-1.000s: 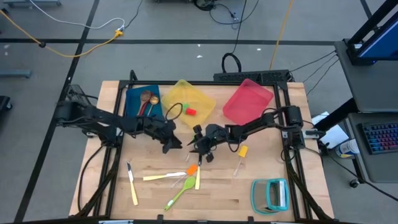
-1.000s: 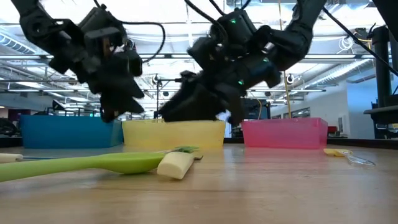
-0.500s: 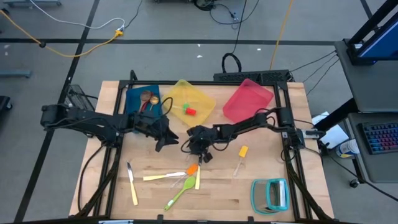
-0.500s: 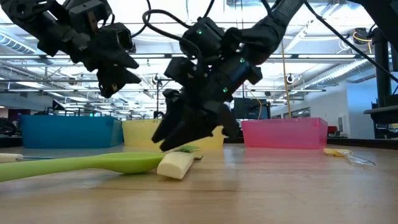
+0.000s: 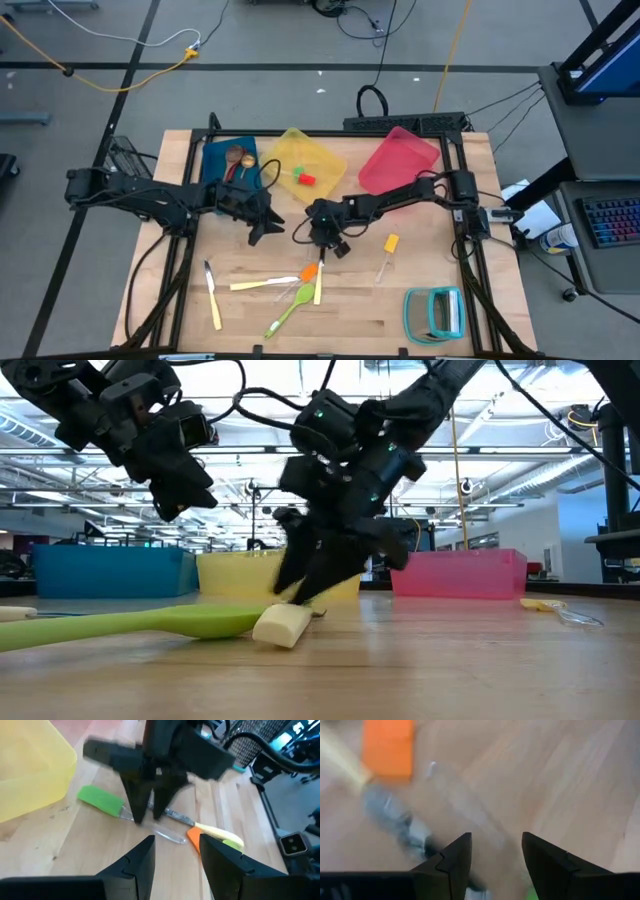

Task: Pick & Place Kitchen Items
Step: Put the green spatula into the yellow bin

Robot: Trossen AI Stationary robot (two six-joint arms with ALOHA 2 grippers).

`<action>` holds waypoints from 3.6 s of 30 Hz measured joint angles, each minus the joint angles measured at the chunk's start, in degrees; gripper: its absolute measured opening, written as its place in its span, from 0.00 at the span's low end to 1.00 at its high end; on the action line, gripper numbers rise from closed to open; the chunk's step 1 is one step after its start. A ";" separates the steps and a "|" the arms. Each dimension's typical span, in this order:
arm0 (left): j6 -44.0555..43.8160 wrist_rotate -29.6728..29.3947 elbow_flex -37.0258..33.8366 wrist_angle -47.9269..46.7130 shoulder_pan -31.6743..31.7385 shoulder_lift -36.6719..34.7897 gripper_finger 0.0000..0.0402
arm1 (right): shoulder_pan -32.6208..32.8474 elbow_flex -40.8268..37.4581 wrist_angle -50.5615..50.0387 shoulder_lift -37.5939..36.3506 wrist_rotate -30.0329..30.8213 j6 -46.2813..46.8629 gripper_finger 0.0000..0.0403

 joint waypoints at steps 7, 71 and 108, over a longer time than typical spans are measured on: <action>1.34 0.00 0.00 -0.96 0.00 0.00 0.39 | -0.13 -0.05 -1.96 -1.72 -0.39 -6.28 0.40; 16.71 -11.44 -0.28 14.05 -5.60 19.33 0.39 | 1.67 -0.09 4.04 -7.55 17.60 6.09 0.29; 8.92 -31.62 -0.09 43.52 -10.10 44.83 0.39 | 8.51 -10.08 13.29 -12.79 20.27 41.00 0.29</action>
